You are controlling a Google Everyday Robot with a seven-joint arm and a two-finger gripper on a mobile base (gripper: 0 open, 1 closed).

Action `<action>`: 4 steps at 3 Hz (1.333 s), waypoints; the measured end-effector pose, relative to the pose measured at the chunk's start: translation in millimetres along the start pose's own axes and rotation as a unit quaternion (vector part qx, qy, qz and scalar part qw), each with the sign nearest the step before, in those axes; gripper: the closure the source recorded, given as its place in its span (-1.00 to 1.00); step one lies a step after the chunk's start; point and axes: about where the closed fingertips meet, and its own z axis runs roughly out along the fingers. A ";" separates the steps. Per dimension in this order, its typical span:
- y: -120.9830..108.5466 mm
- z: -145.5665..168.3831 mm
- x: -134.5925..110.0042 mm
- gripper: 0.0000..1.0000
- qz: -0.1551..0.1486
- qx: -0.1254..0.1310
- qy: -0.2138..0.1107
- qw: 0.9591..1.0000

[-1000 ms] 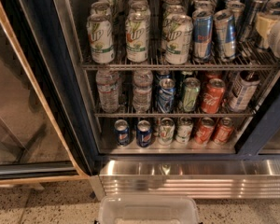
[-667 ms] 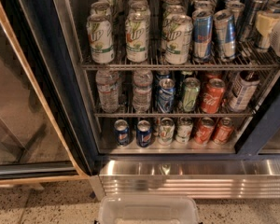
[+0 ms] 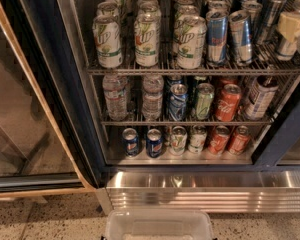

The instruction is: Pick redbull can from top shelf of fridge

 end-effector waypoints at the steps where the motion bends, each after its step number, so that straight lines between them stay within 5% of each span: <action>1: 1.8 -20.7 -1.5 1.00 0.008 -0.004 0.008 1.000; 4: 0.0 -66.0 -11.1 1.00 0.032 -0.016 0.019 0.999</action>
Offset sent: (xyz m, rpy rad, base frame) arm -0.0563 0.0155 0.0074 0.0614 0.0206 -0.0071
